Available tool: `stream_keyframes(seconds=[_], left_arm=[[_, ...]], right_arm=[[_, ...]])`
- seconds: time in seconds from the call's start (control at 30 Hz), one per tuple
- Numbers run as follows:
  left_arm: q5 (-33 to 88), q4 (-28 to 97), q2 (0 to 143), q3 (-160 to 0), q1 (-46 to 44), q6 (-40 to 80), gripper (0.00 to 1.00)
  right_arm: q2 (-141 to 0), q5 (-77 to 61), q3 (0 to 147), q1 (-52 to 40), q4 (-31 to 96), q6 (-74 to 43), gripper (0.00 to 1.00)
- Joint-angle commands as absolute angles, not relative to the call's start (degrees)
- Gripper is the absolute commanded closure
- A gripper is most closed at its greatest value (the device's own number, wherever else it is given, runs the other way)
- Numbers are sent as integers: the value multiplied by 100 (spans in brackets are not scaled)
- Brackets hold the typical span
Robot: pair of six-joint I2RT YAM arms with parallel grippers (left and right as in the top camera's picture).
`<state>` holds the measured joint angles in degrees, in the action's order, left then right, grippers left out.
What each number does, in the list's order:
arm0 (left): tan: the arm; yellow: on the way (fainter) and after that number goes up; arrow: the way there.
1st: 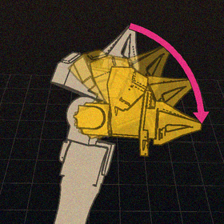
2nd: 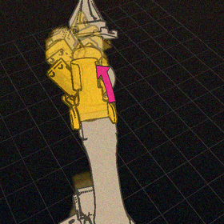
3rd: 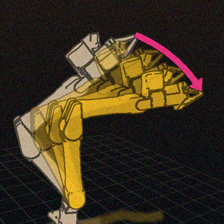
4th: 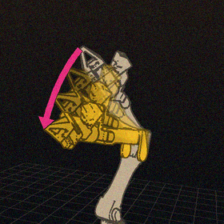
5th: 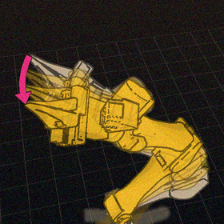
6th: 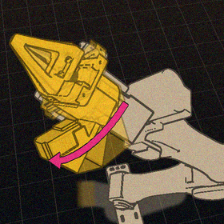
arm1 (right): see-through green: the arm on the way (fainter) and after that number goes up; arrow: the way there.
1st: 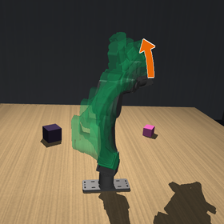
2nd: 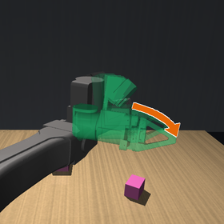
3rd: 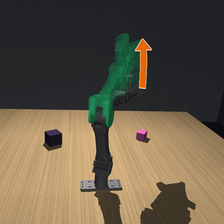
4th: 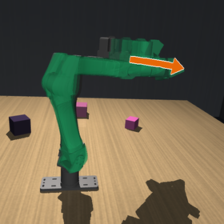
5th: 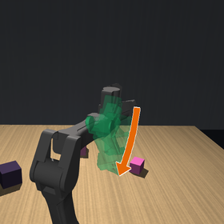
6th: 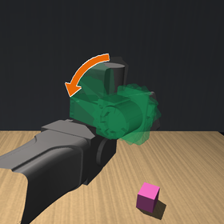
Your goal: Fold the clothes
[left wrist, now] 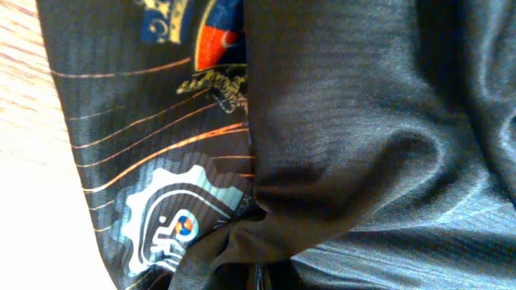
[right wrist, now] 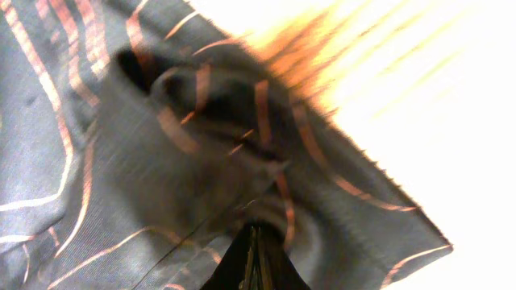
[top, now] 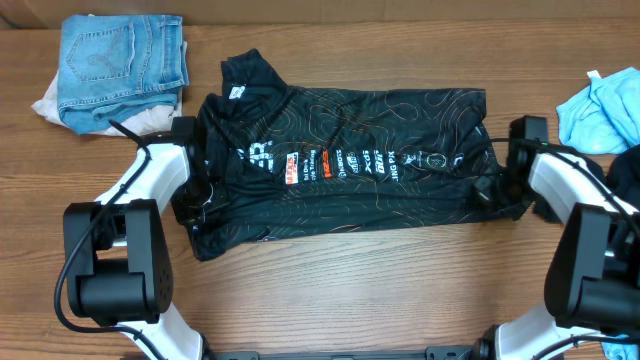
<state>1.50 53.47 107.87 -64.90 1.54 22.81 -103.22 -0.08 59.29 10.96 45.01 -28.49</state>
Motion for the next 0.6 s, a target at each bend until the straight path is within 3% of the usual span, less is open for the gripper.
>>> stream_keyframes(seconds=[0.0,0.47,0.57], left_arm=[[-314,5179,10954,-6257,292,1938,96],[-45,5253,10735,-6982,-233,1516,96],[-45,5509,10551,-7373,-482,1516,89]], right_arm=[[-10377,211,5651,1378,4510,-2871,96],[-10355,331,6252,1747,4971,-3004,95],[-10350,292,6770,1741,5422,-2995,77]])
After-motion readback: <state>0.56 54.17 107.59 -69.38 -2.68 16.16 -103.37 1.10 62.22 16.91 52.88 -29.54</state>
